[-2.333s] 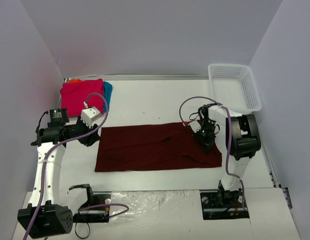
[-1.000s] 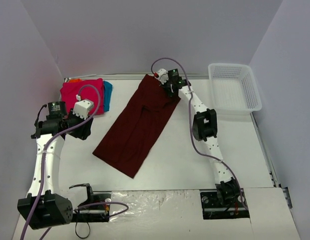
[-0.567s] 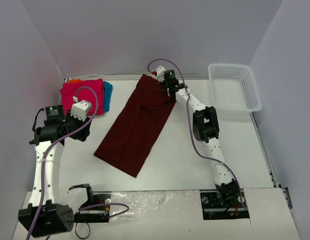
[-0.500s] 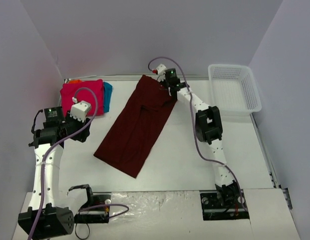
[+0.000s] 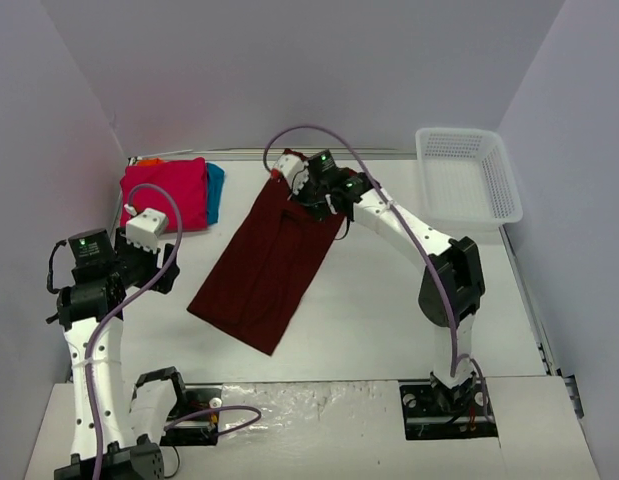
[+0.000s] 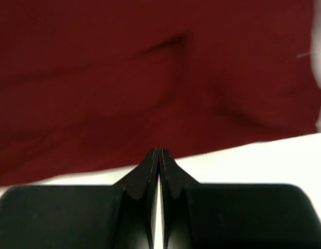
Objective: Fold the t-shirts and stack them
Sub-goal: Rotate the tshirt 90 degrees
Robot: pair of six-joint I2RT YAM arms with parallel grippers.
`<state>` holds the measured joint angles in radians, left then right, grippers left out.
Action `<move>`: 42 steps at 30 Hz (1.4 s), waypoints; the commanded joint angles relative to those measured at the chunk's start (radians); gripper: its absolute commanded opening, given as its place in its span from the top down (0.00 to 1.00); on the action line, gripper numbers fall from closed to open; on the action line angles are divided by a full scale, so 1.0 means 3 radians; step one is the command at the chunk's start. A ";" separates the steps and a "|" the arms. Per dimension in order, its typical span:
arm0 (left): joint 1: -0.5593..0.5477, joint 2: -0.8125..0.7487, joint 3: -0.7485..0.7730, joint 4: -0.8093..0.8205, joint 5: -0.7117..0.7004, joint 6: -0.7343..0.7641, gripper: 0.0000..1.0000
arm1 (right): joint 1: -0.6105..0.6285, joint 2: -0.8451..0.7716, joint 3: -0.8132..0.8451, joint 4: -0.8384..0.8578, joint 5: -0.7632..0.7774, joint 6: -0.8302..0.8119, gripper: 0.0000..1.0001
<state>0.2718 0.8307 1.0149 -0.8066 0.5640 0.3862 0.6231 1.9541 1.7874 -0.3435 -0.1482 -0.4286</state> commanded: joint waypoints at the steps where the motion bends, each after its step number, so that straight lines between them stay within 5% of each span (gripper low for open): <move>1: 0.0086 -0.0059 0.0038 0.0035 0.0124 -0.0060 0.32 | 0.0223 0.0021 -0.0368 -0.0634 -0.0385 0.0053 1.00; 6: 0.0152 -0.0151 0.0002 0.0081 0.0160 -0.0081 0.24 | 0.0525 0.0026 -0.0645 -0.0782 -0.0365 -0.0192 1.00; 24: 0.0357 -0.0217 -0.0019 0.0055 0.0324 -0.0071 0.21 | 0.0986 0.0501 -0.0681 -0.0859 -0.0447 -0.0320 1.00; 33: 0.0418 -0.0233 -0.0029 0.0055 0.0360 -0.0065 0.21 | 0.1037 0.0732 -0.0599 -0.0870 -0.0452 -0.0320 1.00; 42: 0.0423 -0.0243 -0.0019 0.0045 0.0400 -0.0055 0.21 | 0.0817 0.0416 -0.1182 -0.0875 -0.0309 -0.0330 1.00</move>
<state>0.3897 0.7692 1.0012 -0.8036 0.6537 0.3771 0.9096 2.0895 1.5204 -0.5102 -0.2771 -0.5247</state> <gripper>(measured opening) 0.793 0.001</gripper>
